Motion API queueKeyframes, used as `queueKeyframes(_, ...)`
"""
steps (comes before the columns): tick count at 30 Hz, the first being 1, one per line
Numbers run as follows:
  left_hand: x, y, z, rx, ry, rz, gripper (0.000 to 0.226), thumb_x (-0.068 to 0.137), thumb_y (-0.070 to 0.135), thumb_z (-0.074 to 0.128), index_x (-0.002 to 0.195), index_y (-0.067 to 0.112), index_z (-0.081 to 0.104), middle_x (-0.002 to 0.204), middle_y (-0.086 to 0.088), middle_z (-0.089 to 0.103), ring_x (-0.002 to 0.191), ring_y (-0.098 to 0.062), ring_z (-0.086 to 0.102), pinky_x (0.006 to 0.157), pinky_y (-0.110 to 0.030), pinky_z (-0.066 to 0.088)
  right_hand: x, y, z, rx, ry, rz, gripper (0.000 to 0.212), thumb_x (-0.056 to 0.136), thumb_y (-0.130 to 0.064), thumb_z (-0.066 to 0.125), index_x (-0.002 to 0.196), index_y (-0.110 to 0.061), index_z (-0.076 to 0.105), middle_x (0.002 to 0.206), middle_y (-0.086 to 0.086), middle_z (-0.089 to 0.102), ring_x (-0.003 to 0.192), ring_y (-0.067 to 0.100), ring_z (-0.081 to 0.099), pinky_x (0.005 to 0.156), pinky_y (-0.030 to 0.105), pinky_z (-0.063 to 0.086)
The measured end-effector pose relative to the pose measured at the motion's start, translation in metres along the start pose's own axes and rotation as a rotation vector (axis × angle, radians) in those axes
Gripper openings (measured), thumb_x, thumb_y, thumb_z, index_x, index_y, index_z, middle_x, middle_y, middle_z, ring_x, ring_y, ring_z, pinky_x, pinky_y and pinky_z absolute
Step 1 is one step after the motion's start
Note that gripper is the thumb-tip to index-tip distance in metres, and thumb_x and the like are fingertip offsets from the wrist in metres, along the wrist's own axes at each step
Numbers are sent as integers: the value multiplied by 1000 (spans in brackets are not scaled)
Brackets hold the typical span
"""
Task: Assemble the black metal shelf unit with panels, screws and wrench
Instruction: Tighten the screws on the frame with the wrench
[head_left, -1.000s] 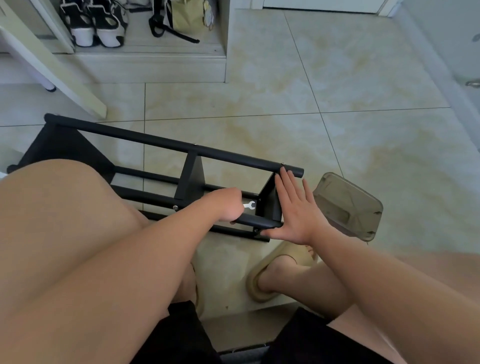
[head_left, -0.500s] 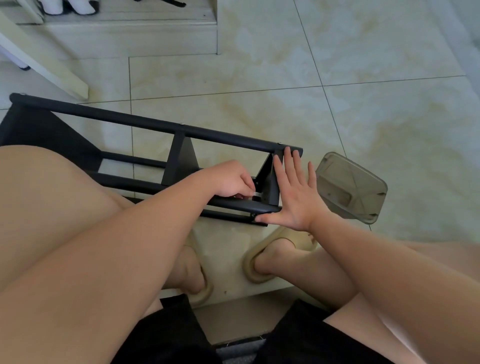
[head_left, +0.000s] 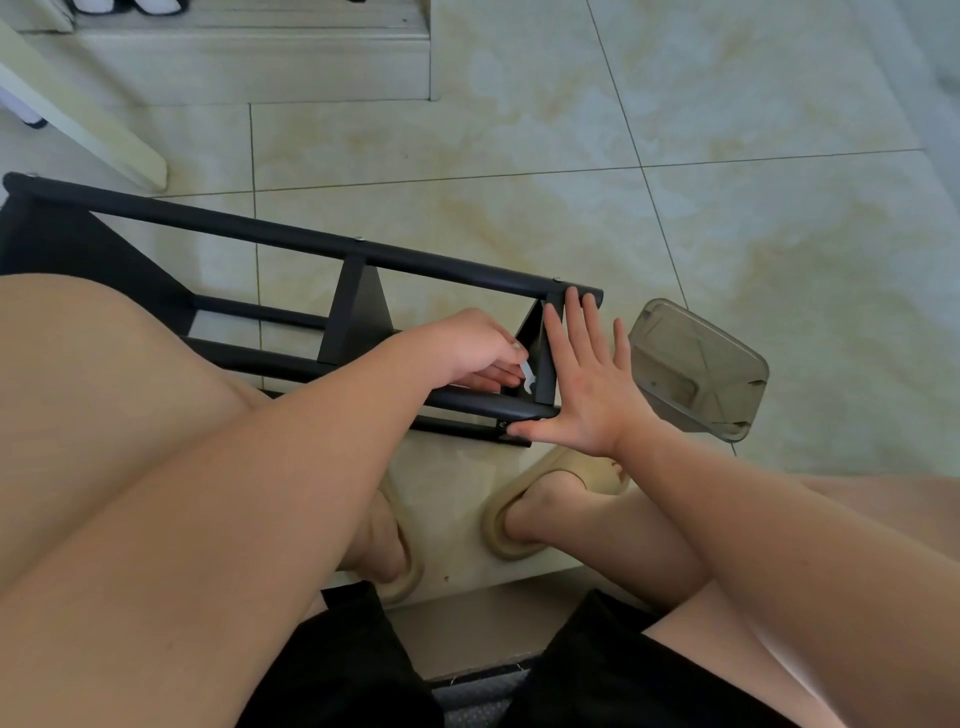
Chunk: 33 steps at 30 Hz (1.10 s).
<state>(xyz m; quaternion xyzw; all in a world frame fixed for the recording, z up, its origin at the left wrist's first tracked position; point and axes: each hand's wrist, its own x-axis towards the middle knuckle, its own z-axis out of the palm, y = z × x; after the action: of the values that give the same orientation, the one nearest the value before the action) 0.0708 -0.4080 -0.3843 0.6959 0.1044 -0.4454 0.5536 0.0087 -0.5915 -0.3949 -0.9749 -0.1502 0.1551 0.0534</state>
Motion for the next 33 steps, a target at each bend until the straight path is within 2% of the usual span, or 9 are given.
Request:
queueKeyframes(4,1,1,6,25,60,33,19,94,19,67,111,11,65,83,-1,76,78,-10,74,75,-26,58,0,0,0,4,2,1,138,62,-96,39,161,-14,-10,166,13,-23,153,31,-24,121,60,-10)
queueKeyframes(9,2,1,10,38,83,47,18,95,20,66,111,13,67,83,3,76,79,-8,74,82,-28,56,0,0,0,2,-4,-1,138,62,-96,38,161,-14,-11,166,13,-24,152,30,-25,121,60,-11)
queueKeyframes(12,0,1,9,76,49,34,12,94,20,67,106,16,67,82,4,77,79,-7,74,78,-26,55,0,0,0,3,-4,3,138,61,-97,38,161,-15,-11,166,13,-24,152,30,-25,121,59,-11)
queueKeyframes(16,-1,2,8,80,52,19,7,94,21,68,100,18,67,91,0,76,84,-10,73,69,-24,52,1,0,-1,0,-13,6,139,61,-97,38,161,-16,-13,165,12,-26,152,29,-27,121,60,-10)
queueKeyframes(23,1,5,7,-10,119,-16,15,95,21,66,108,14,68,83,4,76,79,-6,71,78,-25,55,0,0,-1,5,-13,5,138,61,-97,37,161,-16,-13,165,12,-25,152,29,-26,122,60,-10)
queueKeyframes(26,1,5,7,-24,125,3,17,95,21,67,110,13,68,85,3,76,79,-6,71,72,-22,54,1,0,-1,8,-9,4,138,61,-97,37,161,-15,-12,165,12,-25,152,30,-25,122,60,-9)
queueKeyframes(30,-2,8,6,129,98,100,10,95,20,66,103,15,69,82,5,74,81,-8,70,67,-21,50,1,1,-1,3,-8,4,138,62,-97,37,161,-15,-12,165,13,-25,152,30,-25,121,59,-10)
queueKeyframes(33,-4,9,4,174,100,102,2,95,20,66,95,19,67,80,5,74,79,-8,70,65,-23,48,0,0,0,4,-6,2,138,62,-97,38,161,-15,-12,165,13,-25,152,30,-26,121,59,-10)
